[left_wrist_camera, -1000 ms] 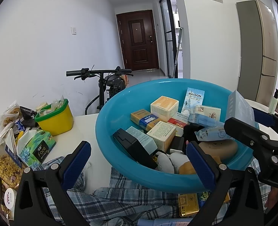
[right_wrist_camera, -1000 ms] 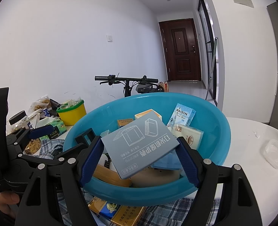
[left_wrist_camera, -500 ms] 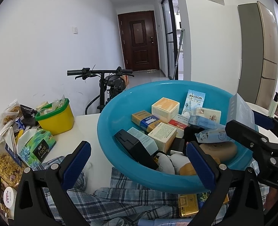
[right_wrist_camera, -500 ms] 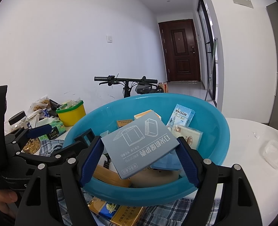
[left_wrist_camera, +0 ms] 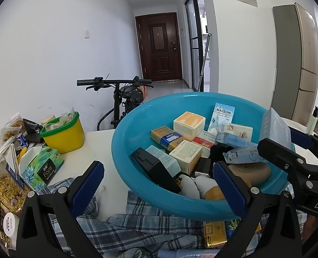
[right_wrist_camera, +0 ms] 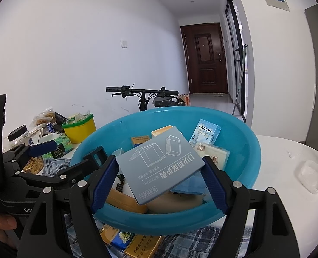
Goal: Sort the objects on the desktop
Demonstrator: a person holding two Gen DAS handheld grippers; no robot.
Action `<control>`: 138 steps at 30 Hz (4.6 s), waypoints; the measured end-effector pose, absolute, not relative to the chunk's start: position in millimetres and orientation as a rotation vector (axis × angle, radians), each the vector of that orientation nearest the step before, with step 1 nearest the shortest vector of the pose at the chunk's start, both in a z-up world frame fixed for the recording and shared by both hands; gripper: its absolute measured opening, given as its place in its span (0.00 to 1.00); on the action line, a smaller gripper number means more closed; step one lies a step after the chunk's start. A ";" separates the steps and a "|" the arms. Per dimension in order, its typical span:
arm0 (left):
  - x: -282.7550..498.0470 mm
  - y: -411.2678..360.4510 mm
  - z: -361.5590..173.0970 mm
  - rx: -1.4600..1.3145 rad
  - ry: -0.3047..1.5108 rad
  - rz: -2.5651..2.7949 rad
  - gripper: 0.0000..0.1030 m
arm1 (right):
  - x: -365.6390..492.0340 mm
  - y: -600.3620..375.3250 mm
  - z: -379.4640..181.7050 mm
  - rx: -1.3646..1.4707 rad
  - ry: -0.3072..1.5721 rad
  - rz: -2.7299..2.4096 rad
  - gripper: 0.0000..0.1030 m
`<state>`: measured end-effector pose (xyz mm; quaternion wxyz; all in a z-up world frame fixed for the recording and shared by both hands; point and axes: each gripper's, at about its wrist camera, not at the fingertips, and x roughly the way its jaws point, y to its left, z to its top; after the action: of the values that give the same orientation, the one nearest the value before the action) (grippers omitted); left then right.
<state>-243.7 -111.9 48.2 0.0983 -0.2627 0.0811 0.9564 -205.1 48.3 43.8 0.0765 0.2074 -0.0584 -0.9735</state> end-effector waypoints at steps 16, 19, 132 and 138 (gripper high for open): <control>-240.4 -112.0 46.6 -0.771 0.232 2.829 1.00 | -207.0 54.4 41.8 0.633 -0.236 -2.940 1.00; -240.6 -111.6 44.7 -0.775 0.227 2.823 1.00 | -206.9 54.7 42.1 0.635 -0.236 -2.941 1.00; -195.2 -124.5 -42.1 -1.010 0.638 2.120 0.68 | -198.8 45.8 53.3 0.599 -0.251 -2.883 1.00; -192.0 -109.2 -45.7 -1.016 0.649 2.073 0.41 | -199.6 46.6 53.6 0.608 -0.252 -2.884 1.00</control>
<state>-192.0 -109.2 -45.7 0.3631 -0.3948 0.2520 0.8055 -199.6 46.6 53.6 0.0914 0.2046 -0.0849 -0.9709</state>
